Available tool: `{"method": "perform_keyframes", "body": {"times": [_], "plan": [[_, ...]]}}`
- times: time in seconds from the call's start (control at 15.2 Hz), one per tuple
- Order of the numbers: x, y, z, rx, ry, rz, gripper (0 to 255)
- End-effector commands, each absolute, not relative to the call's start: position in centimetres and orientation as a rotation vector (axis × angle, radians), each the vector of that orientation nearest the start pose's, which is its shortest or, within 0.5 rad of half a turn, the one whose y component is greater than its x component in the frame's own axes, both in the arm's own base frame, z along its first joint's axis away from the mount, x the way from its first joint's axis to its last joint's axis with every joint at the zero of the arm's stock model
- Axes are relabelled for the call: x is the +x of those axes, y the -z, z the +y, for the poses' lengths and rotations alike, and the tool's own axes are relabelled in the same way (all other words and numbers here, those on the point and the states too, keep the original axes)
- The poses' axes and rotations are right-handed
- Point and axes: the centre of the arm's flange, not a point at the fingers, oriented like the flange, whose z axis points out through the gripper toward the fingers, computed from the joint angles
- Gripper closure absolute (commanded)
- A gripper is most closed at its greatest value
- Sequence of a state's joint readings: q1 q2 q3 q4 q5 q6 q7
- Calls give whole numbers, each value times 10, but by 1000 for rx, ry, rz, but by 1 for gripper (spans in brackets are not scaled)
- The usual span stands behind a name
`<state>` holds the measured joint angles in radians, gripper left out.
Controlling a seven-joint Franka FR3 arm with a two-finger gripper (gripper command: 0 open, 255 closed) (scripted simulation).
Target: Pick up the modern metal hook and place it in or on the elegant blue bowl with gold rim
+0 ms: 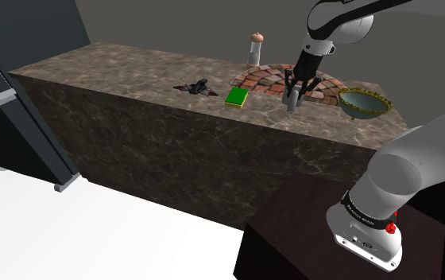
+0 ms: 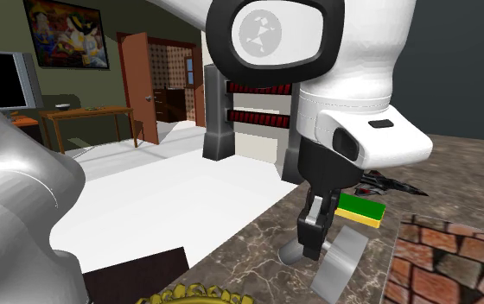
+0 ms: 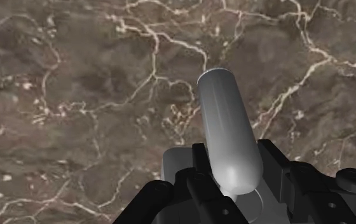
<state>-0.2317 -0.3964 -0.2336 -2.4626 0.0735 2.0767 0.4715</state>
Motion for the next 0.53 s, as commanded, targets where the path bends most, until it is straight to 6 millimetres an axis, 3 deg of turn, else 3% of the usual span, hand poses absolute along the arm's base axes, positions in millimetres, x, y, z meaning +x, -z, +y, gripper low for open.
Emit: {"method": "perform_keyframes", "body": {"times": [0.0,0.2,0.46], "plan": [[377,-436,-187,-2654,-4,1373,255],[377,-436,-188,-2654,-4,1373,255],[377,-457,-188,-2654,-4,1373,255]]}}
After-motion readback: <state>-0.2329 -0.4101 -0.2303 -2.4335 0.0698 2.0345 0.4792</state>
